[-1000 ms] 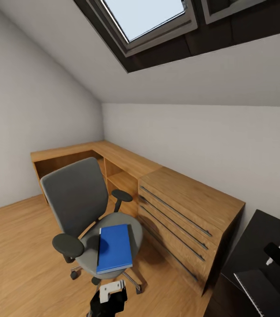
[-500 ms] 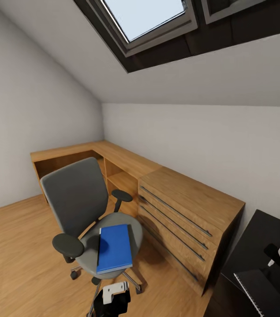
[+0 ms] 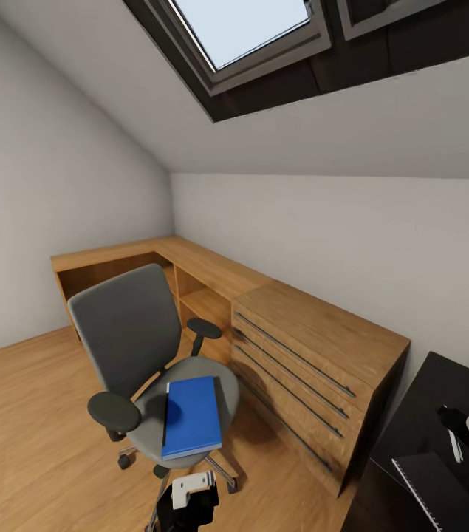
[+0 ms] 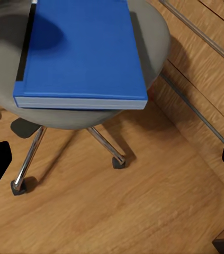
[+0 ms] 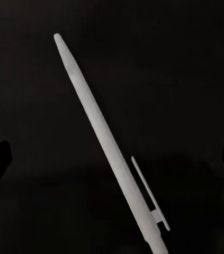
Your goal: In the bedroom, organize the workspace by keeping the computer under the desk, ensuring the monitor is on the desk, placing the keyboard on the desk next to the monitor, placing the mouse on the desk next to the keyboard, moving the folder from the swivel chair onto the desk next to the mouse, stacking the notebook on top of the folder with the pen on top of the notebook, and positioning the swivel chair next to the desk.
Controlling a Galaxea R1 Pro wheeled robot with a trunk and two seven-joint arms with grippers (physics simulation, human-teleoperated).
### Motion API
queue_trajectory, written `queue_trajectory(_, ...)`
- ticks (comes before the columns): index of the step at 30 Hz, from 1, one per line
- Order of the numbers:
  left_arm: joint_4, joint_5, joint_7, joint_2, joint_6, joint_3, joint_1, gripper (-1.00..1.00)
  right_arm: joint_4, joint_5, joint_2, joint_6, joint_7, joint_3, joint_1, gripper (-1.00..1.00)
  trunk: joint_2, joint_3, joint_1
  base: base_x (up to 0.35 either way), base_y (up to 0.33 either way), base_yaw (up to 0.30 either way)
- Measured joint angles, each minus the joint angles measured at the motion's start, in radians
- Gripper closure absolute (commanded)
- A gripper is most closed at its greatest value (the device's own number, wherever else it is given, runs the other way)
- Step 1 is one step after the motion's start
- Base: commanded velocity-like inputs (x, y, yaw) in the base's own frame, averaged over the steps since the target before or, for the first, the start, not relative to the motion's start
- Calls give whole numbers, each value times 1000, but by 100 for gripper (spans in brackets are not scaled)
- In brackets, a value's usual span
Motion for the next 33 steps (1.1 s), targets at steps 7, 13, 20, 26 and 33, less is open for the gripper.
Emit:
queue_trajectory(7,0,0,-1,0,0,0,0,-100,-81,0,8,0,32,-3,2,-100,0,0,0,0,0,0)
queue_trajectory(13,1,0,-1,0,1,0,0,-100,-248,12,70,6,32,-3,9,-100,0,0,0,0,0,0)
queue_trajectory(20,1,0,-1,0,1,1,0,-100,-474,192,275,5,-15,-3,72,-100,0,0,0,0,0,0)
queue_trajectory(26,1,0,-1,0,1,5,0,-100,-530,332,400,2,-28,-2,85,-100,0,0,0,0,0,20)
queue_trajectory(33,0,0,-1,0,1,9,0,-100,-530,411,468,-1,-31,-2,87,-100,0,0,0,0,0,202)
